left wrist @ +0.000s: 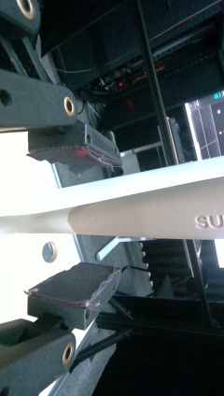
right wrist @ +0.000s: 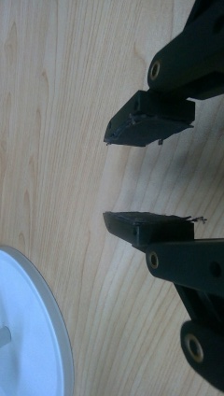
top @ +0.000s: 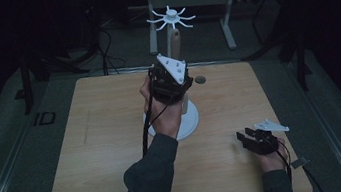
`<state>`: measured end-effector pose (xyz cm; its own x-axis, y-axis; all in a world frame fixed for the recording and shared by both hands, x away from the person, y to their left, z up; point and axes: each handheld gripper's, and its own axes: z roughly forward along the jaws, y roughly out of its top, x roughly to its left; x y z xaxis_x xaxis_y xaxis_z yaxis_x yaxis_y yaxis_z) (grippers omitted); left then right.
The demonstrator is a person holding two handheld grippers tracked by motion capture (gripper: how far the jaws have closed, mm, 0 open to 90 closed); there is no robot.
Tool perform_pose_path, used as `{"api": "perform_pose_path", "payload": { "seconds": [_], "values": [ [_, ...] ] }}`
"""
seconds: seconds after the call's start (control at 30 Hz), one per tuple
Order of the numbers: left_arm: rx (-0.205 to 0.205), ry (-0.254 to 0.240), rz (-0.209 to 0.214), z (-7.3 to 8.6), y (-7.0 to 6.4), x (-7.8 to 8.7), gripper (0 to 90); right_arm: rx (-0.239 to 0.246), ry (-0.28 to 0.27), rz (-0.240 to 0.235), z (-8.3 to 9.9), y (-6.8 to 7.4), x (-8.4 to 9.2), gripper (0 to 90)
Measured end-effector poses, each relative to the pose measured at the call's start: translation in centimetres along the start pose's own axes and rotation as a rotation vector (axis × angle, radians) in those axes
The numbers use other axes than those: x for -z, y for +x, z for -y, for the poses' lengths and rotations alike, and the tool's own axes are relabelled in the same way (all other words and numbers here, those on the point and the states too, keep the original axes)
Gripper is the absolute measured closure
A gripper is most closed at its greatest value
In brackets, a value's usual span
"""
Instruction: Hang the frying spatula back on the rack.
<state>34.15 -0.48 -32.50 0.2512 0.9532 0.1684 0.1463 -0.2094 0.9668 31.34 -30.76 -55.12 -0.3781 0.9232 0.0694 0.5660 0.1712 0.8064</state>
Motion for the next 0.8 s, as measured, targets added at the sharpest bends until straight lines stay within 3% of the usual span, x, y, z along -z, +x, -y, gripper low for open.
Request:
{"api": "perform_pose_path", "payload": {
  "seconds": [0.47,0.8],
  "values": [
    [0.028,-0.012,0.079,0.1,0.9,0.8,40.0,0.001,0.001,0.001,0.0,0.0,0.0,54.5],
    [0.044,-0.007,0.179,0.9,2.0,1.4,40.2,0.002,0.004,0.003,0.0,0.0,0.0,54.2]
  ]
}}
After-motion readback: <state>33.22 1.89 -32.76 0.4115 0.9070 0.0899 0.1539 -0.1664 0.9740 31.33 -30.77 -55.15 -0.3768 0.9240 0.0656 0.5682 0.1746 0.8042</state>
